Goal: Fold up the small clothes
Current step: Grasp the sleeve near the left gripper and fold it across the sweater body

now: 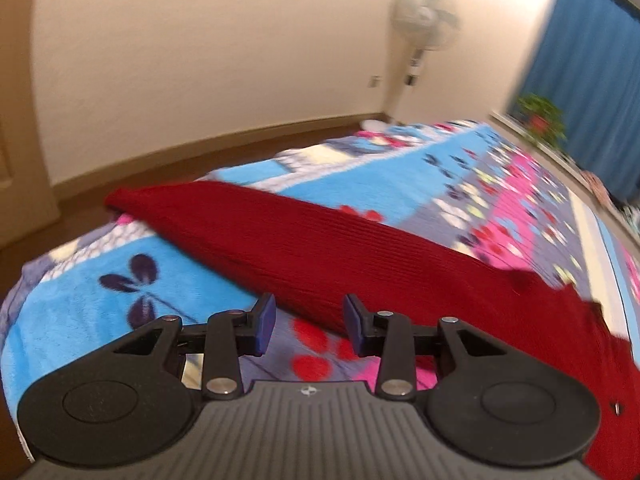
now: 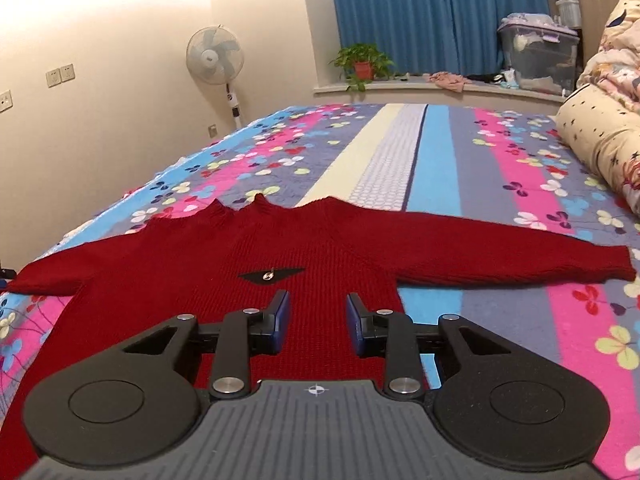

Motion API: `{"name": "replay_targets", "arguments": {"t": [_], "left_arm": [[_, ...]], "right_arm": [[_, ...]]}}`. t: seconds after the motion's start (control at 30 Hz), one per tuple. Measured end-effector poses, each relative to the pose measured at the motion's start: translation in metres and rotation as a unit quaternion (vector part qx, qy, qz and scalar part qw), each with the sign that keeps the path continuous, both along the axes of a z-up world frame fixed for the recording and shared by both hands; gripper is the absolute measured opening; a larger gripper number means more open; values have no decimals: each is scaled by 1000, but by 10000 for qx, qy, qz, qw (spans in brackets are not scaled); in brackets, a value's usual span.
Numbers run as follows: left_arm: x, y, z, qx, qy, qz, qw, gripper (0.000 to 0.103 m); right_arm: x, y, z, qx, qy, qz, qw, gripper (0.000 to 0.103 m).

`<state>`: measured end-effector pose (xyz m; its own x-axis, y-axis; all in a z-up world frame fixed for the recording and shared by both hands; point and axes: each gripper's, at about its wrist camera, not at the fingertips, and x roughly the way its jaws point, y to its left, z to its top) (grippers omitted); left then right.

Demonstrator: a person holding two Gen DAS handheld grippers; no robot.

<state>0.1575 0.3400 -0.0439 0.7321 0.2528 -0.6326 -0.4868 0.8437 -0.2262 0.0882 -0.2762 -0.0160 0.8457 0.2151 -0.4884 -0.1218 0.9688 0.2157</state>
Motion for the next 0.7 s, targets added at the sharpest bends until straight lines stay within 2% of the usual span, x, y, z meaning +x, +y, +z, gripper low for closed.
{"name": "replay_targets", "arguments": {"t": [0.13,0.27,0.37,0.47,0.57,0.6,0.63,0.7], "left_arm": [[6,37,-14,-545,-61,359,9979,44],[13,59,-26,-932,-102,574,9939,45],[24,69,-38,-1288,-60,659,9895,51],[30,74,-44,-1359,-155,816,9872,51],[37,76,-44,-1296,-223,899,9872,49],[38,74,-45,-1211,-224,911,9882,41],[40,70,-44,-1066,-220,902,9900,23],[46,58,-40,-657,-195,808,9944,17]], "right_arm": [[6,11,-10,-290,282,258,9989,33],[17,23,-29,-691,935,494,9920,35],[25,27,-45,-781,1401,510,9857,35],[31,32,-59,-873,1748,478,9796,35],[31,34,-67,-920,1862,522,9768,35],[30,35,-68,-949,1854,538,9766,35],[29,36,-69,-979,1844,554,9764,35],[29,37,-70,-1015,1834,573,9761,35]]}}
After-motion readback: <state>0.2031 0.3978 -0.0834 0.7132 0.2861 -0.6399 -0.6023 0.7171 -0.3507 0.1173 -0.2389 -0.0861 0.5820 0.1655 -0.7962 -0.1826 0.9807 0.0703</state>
